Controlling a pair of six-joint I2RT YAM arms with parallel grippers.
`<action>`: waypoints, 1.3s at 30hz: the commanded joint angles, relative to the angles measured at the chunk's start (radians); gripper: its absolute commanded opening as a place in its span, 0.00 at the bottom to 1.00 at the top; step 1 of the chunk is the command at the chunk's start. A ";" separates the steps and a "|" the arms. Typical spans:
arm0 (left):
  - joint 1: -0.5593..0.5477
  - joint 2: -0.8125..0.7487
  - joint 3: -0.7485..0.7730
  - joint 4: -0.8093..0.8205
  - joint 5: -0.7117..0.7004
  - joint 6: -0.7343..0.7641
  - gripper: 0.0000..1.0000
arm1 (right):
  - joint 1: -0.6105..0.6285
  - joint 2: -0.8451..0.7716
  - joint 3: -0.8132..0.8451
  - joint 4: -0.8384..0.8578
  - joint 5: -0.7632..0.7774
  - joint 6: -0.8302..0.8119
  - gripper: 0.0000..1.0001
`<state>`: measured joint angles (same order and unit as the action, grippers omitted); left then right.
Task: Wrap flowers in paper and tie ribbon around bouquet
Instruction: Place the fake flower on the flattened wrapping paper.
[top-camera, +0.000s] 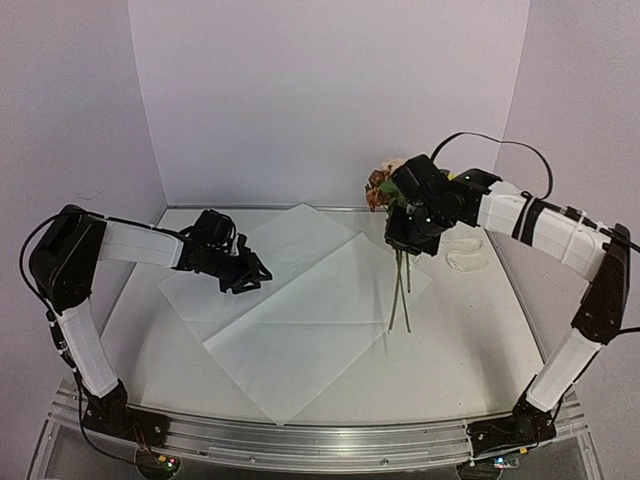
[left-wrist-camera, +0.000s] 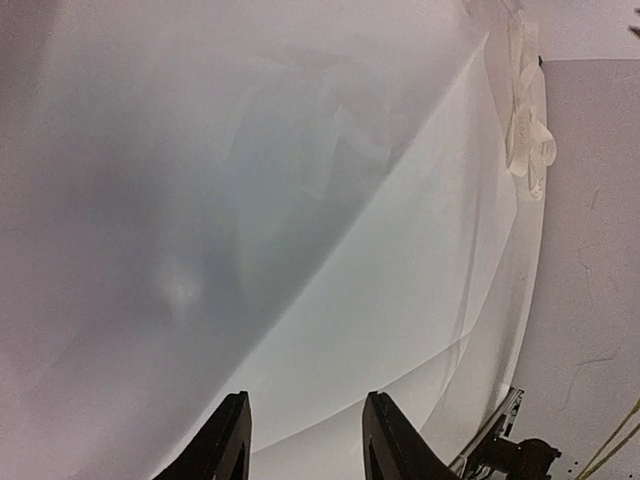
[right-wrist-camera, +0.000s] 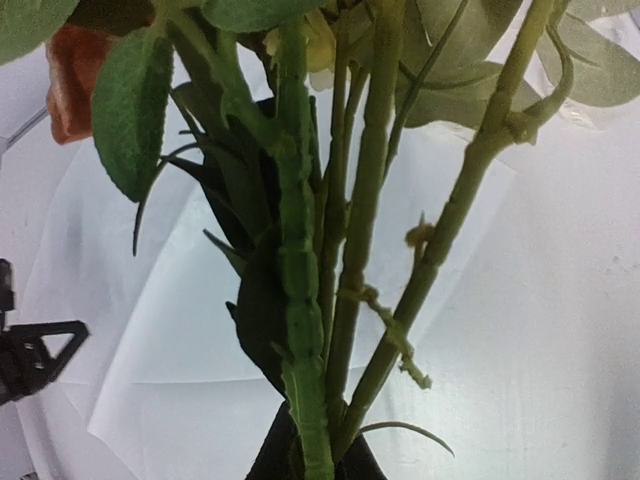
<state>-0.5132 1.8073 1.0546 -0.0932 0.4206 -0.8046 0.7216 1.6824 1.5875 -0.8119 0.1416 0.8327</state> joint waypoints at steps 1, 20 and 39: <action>-0.044 0.066 0.036 0.089 0.011 -0.046 0.38 | -0.001 0.115 0.138 0.163 -0.059 -0.030 0.00; -0.090 0.085 -0.103 0.097 -0.032 -0.048 0.34 | 0.019 0.477 0.377 0.425 -0.184 0.014 0.00; -0.094 -0.002 -0.110 0.011 -0.042 -0.002 0.34 | 0.062 0.813 0.616 0.575 -0.283 0.037 0.07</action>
<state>-0.6033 1.8473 0.9409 -0.0345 0.3900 -0.8325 0.7784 2.4585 2.1183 -0.3141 -0.1121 0.8889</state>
